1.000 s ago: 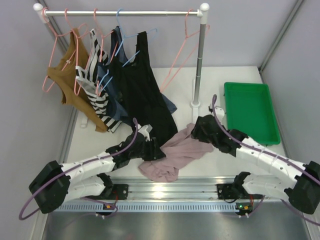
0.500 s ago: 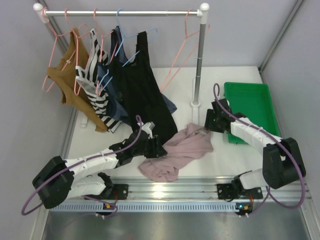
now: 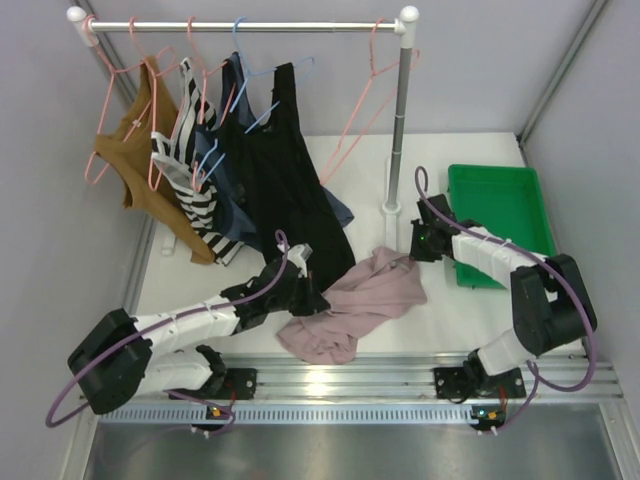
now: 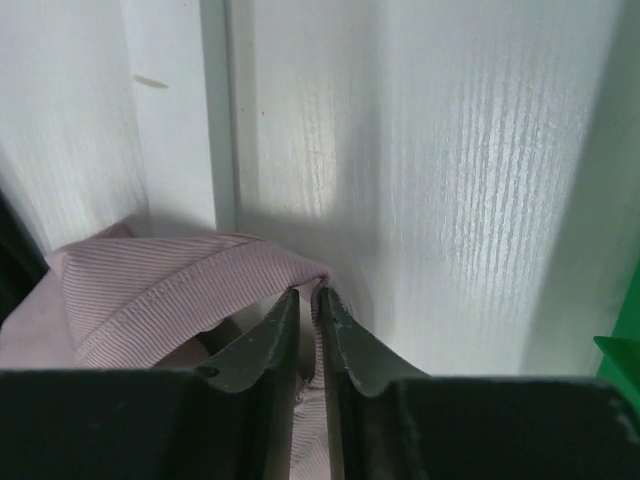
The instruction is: Place the tank top on the hanger
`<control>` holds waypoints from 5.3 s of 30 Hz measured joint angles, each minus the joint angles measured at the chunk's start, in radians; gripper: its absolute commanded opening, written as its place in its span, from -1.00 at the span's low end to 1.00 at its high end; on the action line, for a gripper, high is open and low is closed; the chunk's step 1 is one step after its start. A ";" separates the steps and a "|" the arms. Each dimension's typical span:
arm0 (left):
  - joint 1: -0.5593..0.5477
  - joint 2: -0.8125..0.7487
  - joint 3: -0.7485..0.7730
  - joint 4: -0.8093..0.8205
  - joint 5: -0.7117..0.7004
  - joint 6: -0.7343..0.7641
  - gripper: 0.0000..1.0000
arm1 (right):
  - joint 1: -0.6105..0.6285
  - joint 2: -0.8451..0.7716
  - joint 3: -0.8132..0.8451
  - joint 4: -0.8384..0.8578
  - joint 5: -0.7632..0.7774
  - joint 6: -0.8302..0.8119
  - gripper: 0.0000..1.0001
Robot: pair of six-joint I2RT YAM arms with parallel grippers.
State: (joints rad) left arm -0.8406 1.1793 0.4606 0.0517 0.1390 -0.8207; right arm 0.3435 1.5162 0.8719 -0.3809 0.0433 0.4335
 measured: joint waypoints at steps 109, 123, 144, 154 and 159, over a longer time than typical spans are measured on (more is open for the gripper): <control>0.004 -0.219 0.858 -0.760 -0.056 0.452 -1.00 | 0.423 -0.278 -0.451 0.678 -0.237 0.940 -0.04; 0.004 -0.207 0.900 -0.779 -0.084 0.474 -1.00 | 0.427 -0.445 -0.130 0.272 -0.095 0.775 -1.00; 0.004 -0.075 1.358 -0.780 -0.238 0.681 -1.00 | 0.427 -0.180 1.303 -0.438 0.290 0.111 -1.00; 0.004 -0.166 1.072 -0.742 -0.190 0.631 -1.00 | 0.426 -0.372 0.769 -0.410 0.312 0.137 -1.00; 0.005 -0.288 0.578 -0.591 -0.100 0.475 -1.00 | 0.427 -0.502 0.286 -0.338 0.257 0.252 -1.00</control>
State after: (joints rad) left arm -0.8360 0.8909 1.0382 -0.5396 0.0387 -0.3462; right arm 0.7704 1.0145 1.1576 -0.7193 0.3008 0.6853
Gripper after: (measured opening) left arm 0.032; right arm 0.034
